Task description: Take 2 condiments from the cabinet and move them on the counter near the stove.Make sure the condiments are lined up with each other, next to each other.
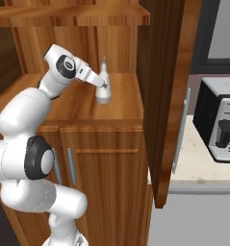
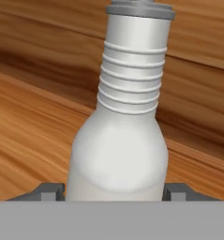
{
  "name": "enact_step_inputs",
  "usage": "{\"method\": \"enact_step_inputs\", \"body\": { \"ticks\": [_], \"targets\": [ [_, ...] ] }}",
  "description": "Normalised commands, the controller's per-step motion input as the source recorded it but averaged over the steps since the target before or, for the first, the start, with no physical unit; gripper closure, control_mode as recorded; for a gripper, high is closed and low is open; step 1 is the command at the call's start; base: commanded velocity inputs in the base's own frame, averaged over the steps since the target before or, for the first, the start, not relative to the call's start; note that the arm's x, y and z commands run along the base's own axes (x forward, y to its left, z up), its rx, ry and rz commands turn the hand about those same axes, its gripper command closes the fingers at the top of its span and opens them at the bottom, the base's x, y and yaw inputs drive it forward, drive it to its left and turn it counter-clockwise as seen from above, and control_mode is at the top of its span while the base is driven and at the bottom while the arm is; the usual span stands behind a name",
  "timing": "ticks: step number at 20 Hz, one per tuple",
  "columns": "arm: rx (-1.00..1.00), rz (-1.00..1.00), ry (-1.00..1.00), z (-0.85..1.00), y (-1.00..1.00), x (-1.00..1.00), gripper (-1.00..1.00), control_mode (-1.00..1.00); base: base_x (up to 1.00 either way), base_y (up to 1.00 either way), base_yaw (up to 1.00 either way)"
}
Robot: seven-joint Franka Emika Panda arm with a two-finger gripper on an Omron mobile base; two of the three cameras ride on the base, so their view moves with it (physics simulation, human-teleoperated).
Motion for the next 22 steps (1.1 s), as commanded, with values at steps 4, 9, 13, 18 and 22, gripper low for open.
{"method": "enact_step_inputs", "body": {
  "ticks": [4, 9, 13, 18, 22],
  "targets": [
    [0.0, -0.04, 0.0, 0.0, -0.06, 0.0, 1.0, -1.0, 0.0, 0.0, 0.0],
    [0.0, -0.01, 0.0, 0.0, -0.01, 0.0, 1.0, -1.0, 0.0, 0.0, 0.0],
    [0.0, 0.0, 0.0, 0.0, 0.0, 0.0, 1.0, -1.0, 0.0, 0.0, 0.0],
    [0.0, 0.0, 0.0, 0.0, 0.0, 0.0, 1.0, -1.0, 0.0, 0.0, 0.0],
    [-0.05, 0.08, -0.08, 0.0, 0.0, -0.74, 1.0, -1.0, 0.0, 0.0, 0.0]
  ]
}}
